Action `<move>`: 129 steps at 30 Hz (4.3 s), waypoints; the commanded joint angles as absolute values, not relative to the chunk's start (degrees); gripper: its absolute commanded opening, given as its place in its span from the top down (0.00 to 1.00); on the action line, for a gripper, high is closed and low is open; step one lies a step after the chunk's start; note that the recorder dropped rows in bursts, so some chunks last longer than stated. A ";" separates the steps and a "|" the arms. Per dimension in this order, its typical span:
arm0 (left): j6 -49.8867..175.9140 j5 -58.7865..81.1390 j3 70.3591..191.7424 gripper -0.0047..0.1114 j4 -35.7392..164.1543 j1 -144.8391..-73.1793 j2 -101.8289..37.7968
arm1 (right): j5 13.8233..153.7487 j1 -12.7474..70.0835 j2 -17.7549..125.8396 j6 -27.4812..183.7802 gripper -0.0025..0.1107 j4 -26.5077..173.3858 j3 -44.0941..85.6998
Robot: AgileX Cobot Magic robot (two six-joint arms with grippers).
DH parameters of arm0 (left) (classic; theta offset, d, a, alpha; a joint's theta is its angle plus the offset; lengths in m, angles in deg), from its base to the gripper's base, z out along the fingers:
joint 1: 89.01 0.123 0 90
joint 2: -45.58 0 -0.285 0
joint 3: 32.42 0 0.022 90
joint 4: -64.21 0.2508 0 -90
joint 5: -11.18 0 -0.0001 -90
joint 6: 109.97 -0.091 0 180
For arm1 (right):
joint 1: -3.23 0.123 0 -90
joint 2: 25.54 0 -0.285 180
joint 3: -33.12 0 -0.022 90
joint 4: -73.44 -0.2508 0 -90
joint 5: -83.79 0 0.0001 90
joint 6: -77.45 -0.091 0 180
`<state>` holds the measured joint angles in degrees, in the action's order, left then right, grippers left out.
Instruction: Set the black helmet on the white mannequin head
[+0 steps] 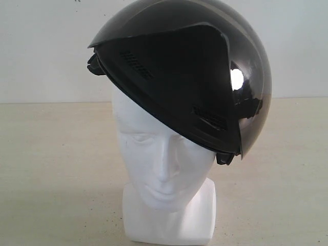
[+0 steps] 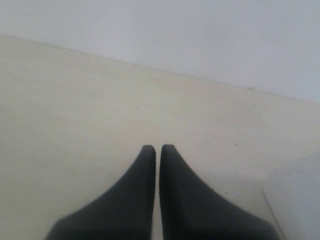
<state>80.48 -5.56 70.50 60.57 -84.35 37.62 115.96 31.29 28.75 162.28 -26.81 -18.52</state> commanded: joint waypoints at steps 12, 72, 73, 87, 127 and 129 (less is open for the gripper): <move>80.47 -5.54 70.36 0.92 60.18 -84.72 37.80 | 115.47 31.09 28.66 164.65 0.98 -26.51 -18.71; 80.47 -5.54 70.36 0.92 60.18 -84.72 37.80 | 91.47 14.82 30.94 99.54 0.98 31.16 -13.61; 80.47 -5.54 70.36 0.92 60.18 -84.72 37.80 | 84.91 11.35 31.34 95.97 0.98 34.72 -11.34; 80.47 -5.54 70.36 0.92 60.18 -84.72 37.80 | 43.25 1.49 38.27 75.98 0.98 56.11 13.17; 74.63 -5.54 70.36 0.92 65.69 -84.72 37.80 | 40.04 1.84 38.34 89.62 0.98 35.65 13.77; 74.63 -5.54 70.36 0.92 65.69 -84.72 37.80 | 40.33 1.73 38.36 89.62 0.98 35.51 13.91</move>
